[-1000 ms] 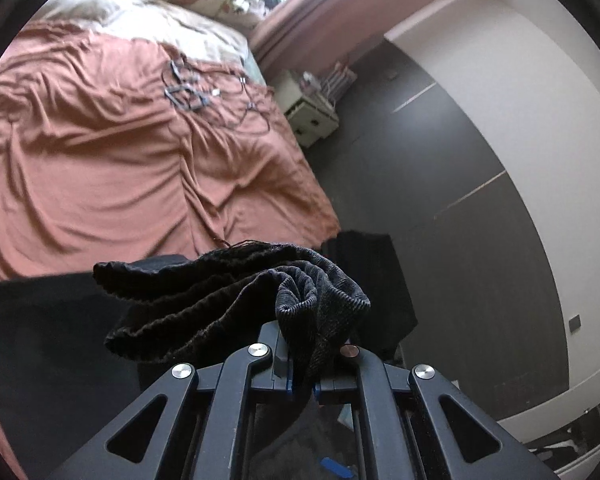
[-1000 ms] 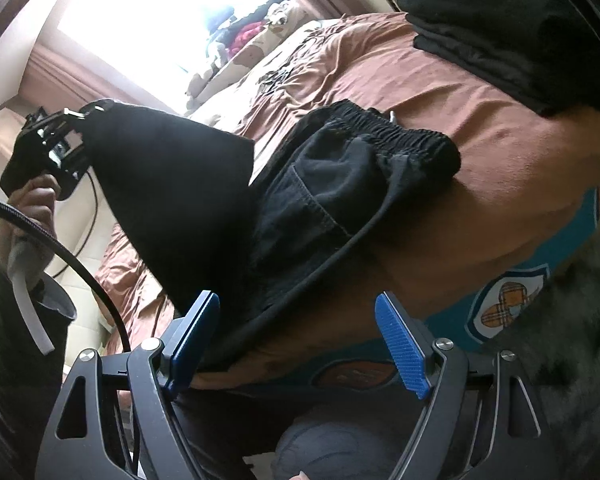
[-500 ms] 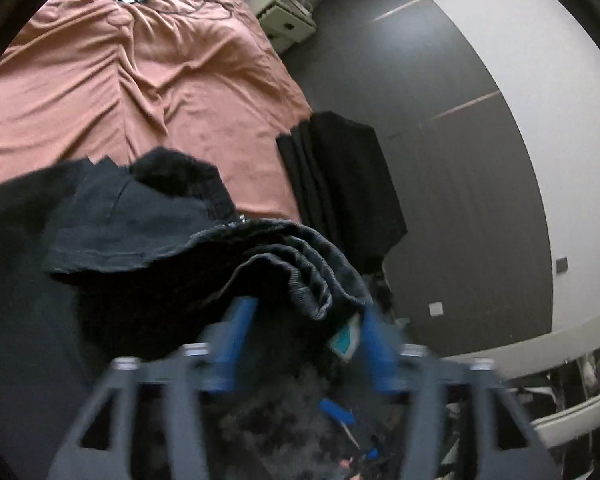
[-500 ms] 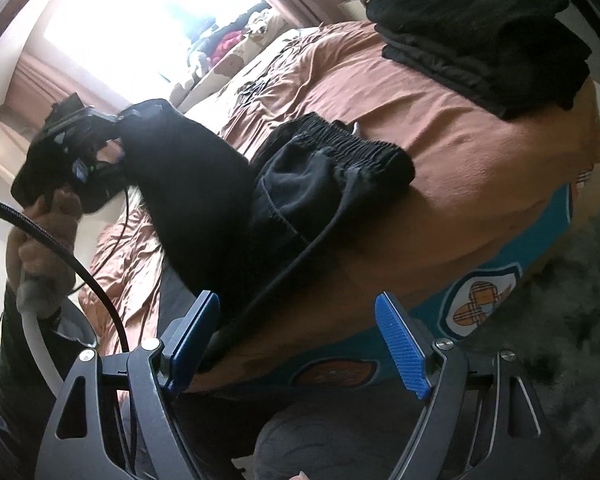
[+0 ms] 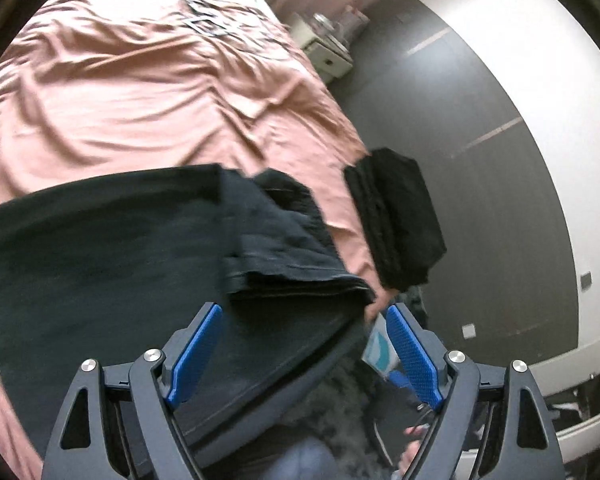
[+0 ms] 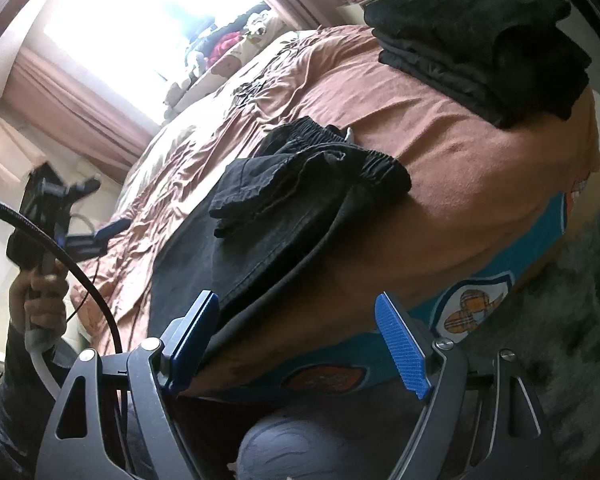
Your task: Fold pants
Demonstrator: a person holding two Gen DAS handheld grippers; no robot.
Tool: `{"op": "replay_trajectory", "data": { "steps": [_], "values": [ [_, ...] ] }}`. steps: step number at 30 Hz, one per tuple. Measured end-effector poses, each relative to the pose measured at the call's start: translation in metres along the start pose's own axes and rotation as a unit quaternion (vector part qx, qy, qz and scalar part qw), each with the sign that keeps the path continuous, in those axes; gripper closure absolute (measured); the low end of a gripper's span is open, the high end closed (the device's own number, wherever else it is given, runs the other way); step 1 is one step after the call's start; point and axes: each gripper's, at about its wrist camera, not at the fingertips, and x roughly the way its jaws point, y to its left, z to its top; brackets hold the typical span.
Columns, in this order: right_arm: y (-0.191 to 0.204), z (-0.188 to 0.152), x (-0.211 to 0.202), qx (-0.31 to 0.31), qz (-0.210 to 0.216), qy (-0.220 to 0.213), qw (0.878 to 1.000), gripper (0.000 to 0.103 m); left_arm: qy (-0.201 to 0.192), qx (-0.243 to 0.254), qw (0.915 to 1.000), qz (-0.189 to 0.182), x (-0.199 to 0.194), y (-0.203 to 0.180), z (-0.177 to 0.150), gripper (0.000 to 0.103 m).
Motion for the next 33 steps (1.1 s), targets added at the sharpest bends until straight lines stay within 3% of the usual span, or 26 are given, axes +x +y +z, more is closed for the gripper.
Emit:
{"op": "replay_trajectory", "data": {
  "steps": [9,17,26,33],
  "values": [
    [0.024,0.024,0.005,-0.082,-0.036,-0.005,0.996,0.024,-0.052,-0.045,0.9956,0.064,-0.049,0.082,-0.039,0.018],
    [0.055,0.051,0.034,-0.164,-0.074,0.014,0.984,0.024,-0.087,-0.098,0.9884,0.076,-0.073,0.137,-0.080,0.019],
    [0.103,0.067,0.080,-0.266,-0.117,0.039,0.956,0.024,-0.113,-0.152,0.9762,0.106,-0.087,0.176,-0.130,0.026],
    [0.138,0.065,0.124,-0.346,-0.128,0.065,0.927,0.024,-0.110,-0.171,0.9734,0.105,-0.080,0.185,-0.153,0.032]
  ]
}}
